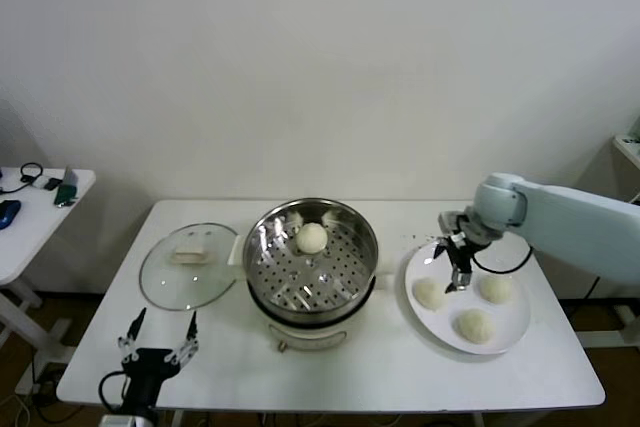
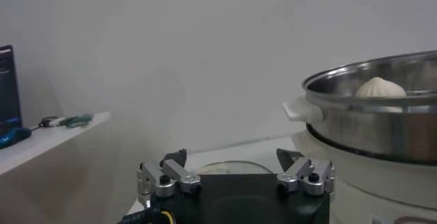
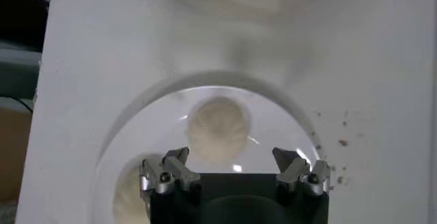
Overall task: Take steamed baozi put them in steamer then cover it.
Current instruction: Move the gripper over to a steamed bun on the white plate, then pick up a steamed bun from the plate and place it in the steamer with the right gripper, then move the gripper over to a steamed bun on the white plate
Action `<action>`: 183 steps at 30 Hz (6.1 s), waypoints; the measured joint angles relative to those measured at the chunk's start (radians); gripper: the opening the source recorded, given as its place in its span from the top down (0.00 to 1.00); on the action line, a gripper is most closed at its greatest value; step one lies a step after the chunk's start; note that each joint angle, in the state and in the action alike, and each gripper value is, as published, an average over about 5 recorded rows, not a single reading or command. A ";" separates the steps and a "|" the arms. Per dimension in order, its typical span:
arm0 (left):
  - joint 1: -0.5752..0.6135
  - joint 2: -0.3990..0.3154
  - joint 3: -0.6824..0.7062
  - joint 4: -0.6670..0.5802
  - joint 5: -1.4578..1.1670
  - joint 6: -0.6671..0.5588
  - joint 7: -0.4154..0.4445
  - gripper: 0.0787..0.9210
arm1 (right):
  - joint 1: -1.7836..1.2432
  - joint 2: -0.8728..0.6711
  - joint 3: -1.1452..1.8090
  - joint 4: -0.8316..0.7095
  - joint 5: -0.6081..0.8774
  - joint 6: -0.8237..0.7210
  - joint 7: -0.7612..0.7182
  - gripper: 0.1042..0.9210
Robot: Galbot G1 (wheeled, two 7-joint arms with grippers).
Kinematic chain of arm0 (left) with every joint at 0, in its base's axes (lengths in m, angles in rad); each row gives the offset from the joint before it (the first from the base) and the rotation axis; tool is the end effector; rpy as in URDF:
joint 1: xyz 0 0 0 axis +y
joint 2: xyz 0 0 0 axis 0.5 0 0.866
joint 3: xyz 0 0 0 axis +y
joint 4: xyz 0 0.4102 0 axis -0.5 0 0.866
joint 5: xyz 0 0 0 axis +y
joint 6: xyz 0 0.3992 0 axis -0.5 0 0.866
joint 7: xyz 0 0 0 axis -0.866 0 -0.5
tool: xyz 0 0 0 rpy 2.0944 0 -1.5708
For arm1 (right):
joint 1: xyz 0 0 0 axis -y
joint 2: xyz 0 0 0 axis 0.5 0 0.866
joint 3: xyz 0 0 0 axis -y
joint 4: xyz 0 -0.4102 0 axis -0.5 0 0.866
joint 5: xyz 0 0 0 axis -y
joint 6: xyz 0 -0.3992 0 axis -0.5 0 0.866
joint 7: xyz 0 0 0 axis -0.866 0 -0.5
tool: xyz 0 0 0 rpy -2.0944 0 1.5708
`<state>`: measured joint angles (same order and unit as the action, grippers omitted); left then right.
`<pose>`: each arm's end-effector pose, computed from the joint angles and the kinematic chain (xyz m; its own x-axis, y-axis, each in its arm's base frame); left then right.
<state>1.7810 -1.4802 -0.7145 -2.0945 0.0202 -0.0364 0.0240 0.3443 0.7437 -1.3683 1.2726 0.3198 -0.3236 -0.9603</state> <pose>0.1156 0.0844 -0.3786 -0.9834 -0.0879 0.1585 -0.0536 0.9765 0.2087 0.5921 -0.1431 -0.2297 -0.0638 -0.1132 0.9915 -0.9974 -0.0264 -0.0672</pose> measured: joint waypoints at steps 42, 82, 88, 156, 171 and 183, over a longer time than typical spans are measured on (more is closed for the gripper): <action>0.009 0.004 -0.003 0.019 0.003 -0.008 0.001 0.12 | -0.153 0.087 0.125 -0.159 -0.001 0.004 -0.009 0.26; 0.063 0.027 0.031 -0.037 0.036 -0.014 0.003 0.12 | 0.519 0.451 -0.209 -0.062 0.558 -0.077 0.023 0.28; 0.063 0.029 0.031 -0.036 0.039 -0.014 0.007 0.12 | 0.491 0.564 -0.221 -0.076 0.583 -0.103 0.052 0.28; 0.012 0.054 0.005 -0.019 0.022 0.006 0.005 0.12 | 0.534 0.276 -0.281 0.135 0.364 0.004 -0.071 0.12; 0.037 0.030 -0.013 -0.031 0.034 0.008 0.004 0.12 | 0.327 -0.058 -0.224 0.188 0.072 0.039 -0.093 0.12; 0.041 0.023 -0.016 -0.025 0.042 0.011 0.003 0.12 | 0.143 -0.138 -0.154 0.151 -0.077 0.058 -0.103 0.12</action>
<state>1.8218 -1.4571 -0.7309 -2.1197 0.0624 -0.0254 0.0269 0.4874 0.6055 -1.5225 1.4232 0.2431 -0.2660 -1.0628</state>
